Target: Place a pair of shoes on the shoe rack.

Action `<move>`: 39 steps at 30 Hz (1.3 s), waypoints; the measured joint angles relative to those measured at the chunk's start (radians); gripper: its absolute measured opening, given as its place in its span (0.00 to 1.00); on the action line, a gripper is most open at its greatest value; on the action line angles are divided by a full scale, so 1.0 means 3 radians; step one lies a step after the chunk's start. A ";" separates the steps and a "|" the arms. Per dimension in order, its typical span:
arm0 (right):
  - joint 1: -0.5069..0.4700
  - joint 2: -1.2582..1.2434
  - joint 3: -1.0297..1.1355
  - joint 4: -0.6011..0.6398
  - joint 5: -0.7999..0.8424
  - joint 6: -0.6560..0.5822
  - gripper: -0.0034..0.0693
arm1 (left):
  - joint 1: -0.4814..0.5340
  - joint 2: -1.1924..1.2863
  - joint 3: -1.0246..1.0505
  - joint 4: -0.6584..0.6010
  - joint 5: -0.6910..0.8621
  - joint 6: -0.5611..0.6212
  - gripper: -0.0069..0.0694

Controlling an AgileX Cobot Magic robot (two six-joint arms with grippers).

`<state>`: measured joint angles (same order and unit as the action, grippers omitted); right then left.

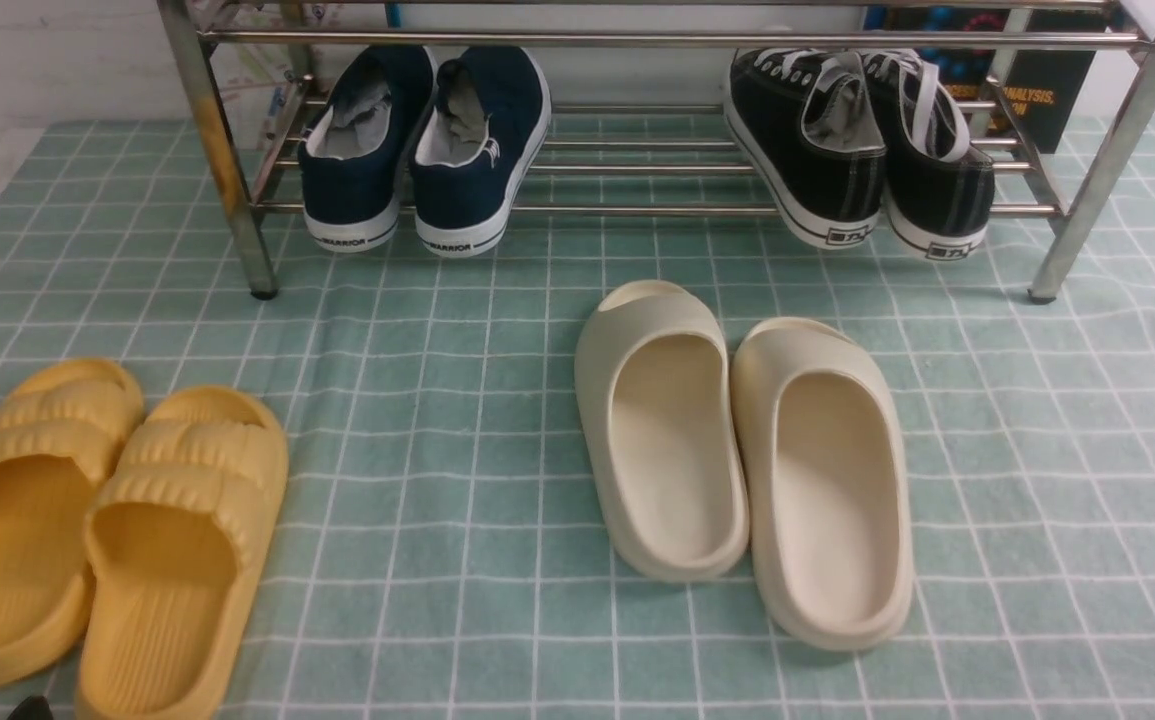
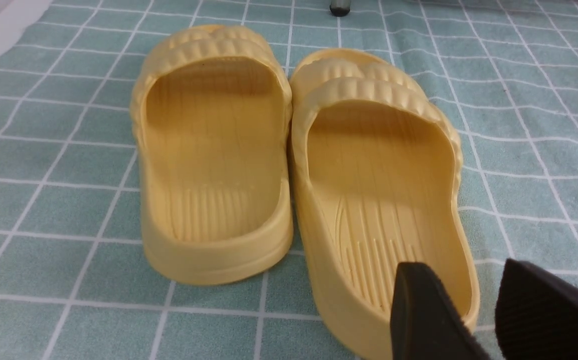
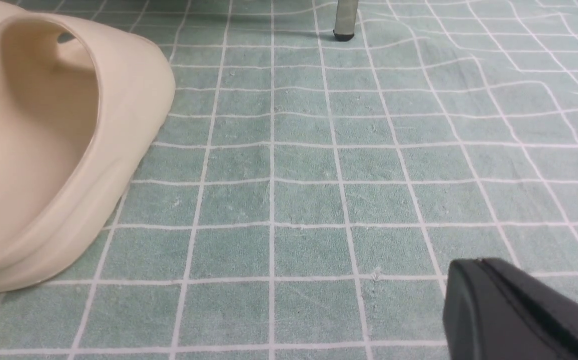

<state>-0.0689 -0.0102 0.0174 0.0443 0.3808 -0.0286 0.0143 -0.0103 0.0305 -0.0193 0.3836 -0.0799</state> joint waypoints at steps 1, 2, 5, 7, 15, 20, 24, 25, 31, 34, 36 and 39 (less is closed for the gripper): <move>0.0000 0.0000 0.0000 0.0000 0.0000 0.0000 0.06 | 0.0000 0.0000 0.0000 0.0000 0.0000 0.0000 0.40; 0.0000 0.0000 0.0000 0.0000 0.0000 0.0000 0.06 | 0.0000 0.0000 0.0000 0.0000 0.0000 0.0000 0.40; 0.0000 0.0000 0.0000 0.0000 0.0000 0.0000 0.06 | 0.0000 0.0000 0.0000 0.0000 0.0000 0.0000 0.40; 0.0000 0.0000 0.0000 0.0000 0.0000 0.0000 0.07 | 0.0000 0.0000 0.0000 0.0000 0.0000 0.0000 0.40; 0.0000 0.0000 0.0000 0.0000 0.0000 0.0000 0.07 | 0.0000 0.0000 0.0000 0.0000 0.0000 0.0000 0.40; 0.0000 0.0000 0.0000 0.0000 0.0000 0.0000 0.07 | 0.0000 0.0000 0.0000 0.0000 0.0000 0.0000 0.40; 0.0000 0.0000 0.0000 0.0000 0.0000 0.0000 0.07 | 0.0000 0.0000 0.0000 0.0000 0.0000 0.0000 0.40; 0.0000 0.0000 0.0000 0.0000 0.0000 0.0000 0.07 | 0.0000 0.0000 0.0000 0.0000 0.0000 0.0000 0.40; 0.0000 0.0000 0.0000 0.0000 0.0002 0.0000 0.08 | 0.0000 0.0000 0.0000 0.0000 0.0000 0.0000 0.40; 0.0000 0.0000 -0.0001 0.0000 0.0002 0.0000 0.09 | 0.0000 0.0000 0.0000 0.0000 0.0000 0.0000 0.40; 0.0000 0.0000 -0.0001 0.0000 0.0002 0.0000 0.09 | 0.0000 0.0000 0.0000 0.0000 0.0000 0.0000 0.40; 0.0000 0.0000 -0.0001 0.0000 0.0002 0.0000 0.09 | 0.0000 0.0000 0.0000 0.0000 0.0000 0.0000 0.40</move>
<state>-0.0689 -0.0102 0.0170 0.0443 0.3816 -0.0286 0.0143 -0.0103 0.0305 -0.0193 0.3836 -0.0799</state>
